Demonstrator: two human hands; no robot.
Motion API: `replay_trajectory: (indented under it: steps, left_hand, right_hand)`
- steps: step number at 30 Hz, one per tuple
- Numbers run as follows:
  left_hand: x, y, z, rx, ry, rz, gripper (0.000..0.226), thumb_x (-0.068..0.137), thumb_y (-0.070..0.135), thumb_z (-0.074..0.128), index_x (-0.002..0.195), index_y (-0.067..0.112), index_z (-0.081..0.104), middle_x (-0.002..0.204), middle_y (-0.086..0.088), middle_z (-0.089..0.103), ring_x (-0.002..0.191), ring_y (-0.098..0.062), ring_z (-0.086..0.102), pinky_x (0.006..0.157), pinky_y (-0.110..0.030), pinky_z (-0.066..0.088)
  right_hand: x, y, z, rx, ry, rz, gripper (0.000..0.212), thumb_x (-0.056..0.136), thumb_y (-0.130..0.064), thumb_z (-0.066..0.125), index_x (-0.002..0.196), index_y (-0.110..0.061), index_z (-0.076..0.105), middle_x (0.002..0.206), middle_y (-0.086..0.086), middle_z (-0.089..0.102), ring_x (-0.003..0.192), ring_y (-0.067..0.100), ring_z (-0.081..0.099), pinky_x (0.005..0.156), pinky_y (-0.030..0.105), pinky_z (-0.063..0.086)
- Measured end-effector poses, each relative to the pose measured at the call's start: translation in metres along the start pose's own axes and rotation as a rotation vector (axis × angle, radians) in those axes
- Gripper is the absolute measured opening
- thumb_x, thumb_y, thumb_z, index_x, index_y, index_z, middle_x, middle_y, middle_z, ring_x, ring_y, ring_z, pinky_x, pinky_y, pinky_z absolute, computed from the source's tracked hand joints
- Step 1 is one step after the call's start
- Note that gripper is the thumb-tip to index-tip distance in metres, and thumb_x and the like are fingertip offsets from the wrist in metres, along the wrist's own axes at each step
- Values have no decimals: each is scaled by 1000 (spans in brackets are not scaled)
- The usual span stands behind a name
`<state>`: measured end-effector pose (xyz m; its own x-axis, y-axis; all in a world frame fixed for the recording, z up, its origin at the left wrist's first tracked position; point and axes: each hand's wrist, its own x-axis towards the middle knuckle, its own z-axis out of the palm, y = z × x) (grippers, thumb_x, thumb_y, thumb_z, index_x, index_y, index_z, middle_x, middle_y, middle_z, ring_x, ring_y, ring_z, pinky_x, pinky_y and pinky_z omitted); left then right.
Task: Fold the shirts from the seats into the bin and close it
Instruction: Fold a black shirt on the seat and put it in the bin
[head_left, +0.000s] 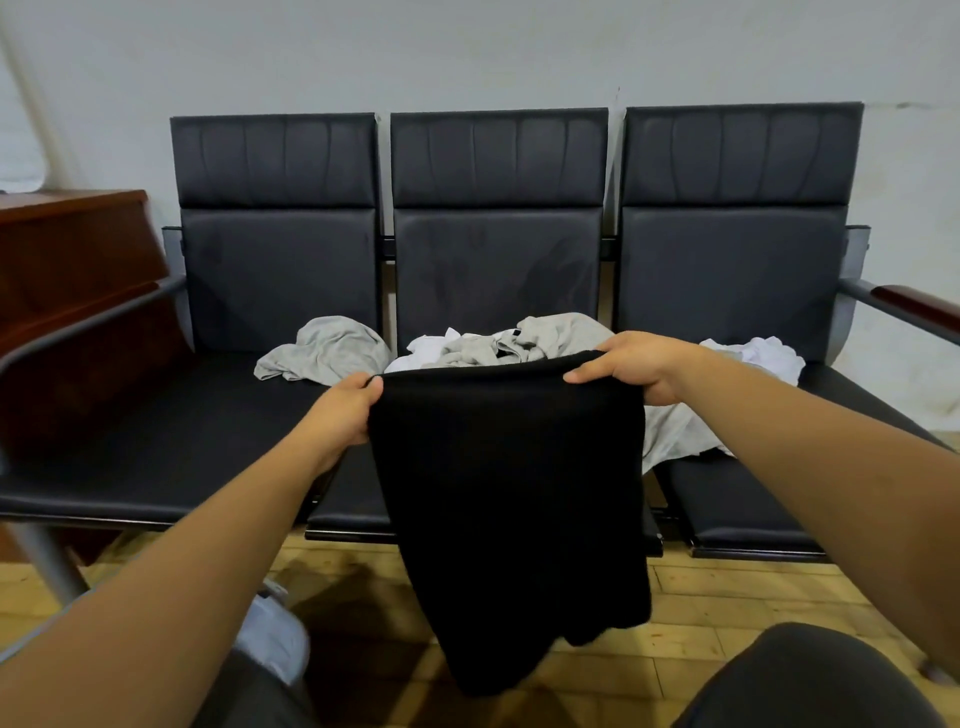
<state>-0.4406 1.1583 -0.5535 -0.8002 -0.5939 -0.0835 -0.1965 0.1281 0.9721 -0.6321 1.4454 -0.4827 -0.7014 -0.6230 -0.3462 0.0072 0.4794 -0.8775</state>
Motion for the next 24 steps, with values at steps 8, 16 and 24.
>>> replay_trajectory:
  steps: [8, 16, 24]
  left_hand:
    - [4, 29, -12, 423, 167, 80, 38, 106, 40, 39, 116, 10, 60, 115, -5, 61, 106, -23, 57, 90, -35, 43]
    - [-8, 33, -48, 793, -421, -143, 31, 78, 33, 84, 96, 9, 77, 97, -7, 78, 95, -22, 74, 91, -33, 56]
    - [-11, 16, -57, -101, -291, -168, 42, 89, 27, 67, 129, 14, 64, 127, -5, 70, 120, -23, 64, 109, -46, 44]
  right_hand:
    - [-4, 9, -14, 496, 20, 15, 27, 91, -6, 65, 118, 1, 66, 111, 13, 74, 97, 22, 72, 75, 32, 62]
    - [1, 20, -26, 601, 123, -17, 32, 89, -6, 68, 121, 2, 65, 117, 13, 72, 102, 23, 71, 73, 31, 63]
    - [6, 31, -31, 742, 105, -142, 28, 93, -2, 61, 121, -1, 64, 117, 11, 71, 110, 24, 68, 78, 32, 61]
